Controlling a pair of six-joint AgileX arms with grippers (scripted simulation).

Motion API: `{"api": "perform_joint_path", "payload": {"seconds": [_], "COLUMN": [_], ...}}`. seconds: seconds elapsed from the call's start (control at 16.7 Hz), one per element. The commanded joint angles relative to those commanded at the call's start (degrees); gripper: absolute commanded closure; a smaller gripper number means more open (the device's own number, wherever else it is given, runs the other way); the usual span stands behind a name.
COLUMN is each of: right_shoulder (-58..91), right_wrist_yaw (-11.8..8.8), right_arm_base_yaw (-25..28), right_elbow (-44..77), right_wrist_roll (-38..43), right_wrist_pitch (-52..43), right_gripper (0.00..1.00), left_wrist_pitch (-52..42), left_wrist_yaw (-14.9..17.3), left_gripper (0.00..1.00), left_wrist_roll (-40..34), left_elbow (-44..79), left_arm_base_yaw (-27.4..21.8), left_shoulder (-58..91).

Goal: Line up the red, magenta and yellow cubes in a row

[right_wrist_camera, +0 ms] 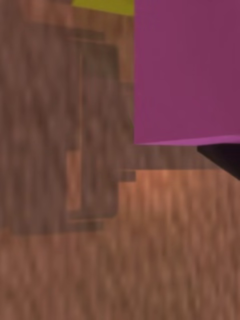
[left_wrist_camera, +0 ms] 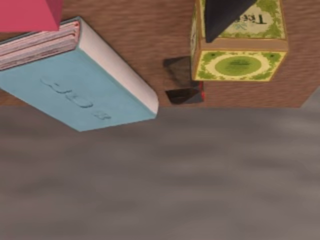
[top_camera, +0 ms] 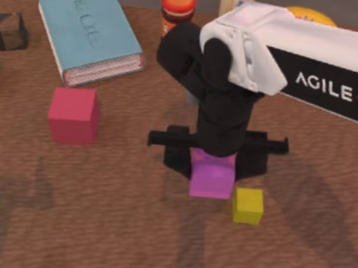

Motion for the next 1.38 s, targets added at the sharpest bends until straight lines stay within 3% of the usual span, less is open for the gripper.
{"api": "perform_joint_path", "payload": {"seconds": [0.42,0.72,1.38], "right_shoulder": [3.4,4.0,4.0], "right_wrist_yaw": [0.1,0.1,0.1], "right_arm_base_yaw": [0.3,0.3,0.3], "right_elbow": [-8.3,-9.4,-9.4], "right_wrist_roll": [0.0,0.1,0.1], "right_wrist_pitch": [12.3,13.7,13.7], "right_gripper": [1.00,1.00,0.17], "left_wrist_pitch": [0.0,0.0,0.0], "left_wrist_yaw": [0.0,0.0,0.0], "left_gripper": [0.00,0.00,0.00], "left_wrist_roll": [0.0,0.0,0.0], "left_elbow": [0.0,0.0,0.0], "left_arm_base_yaw": [0.0,0.0,0.0], "left_shoulder": [0.0,0.0,0.0]}}
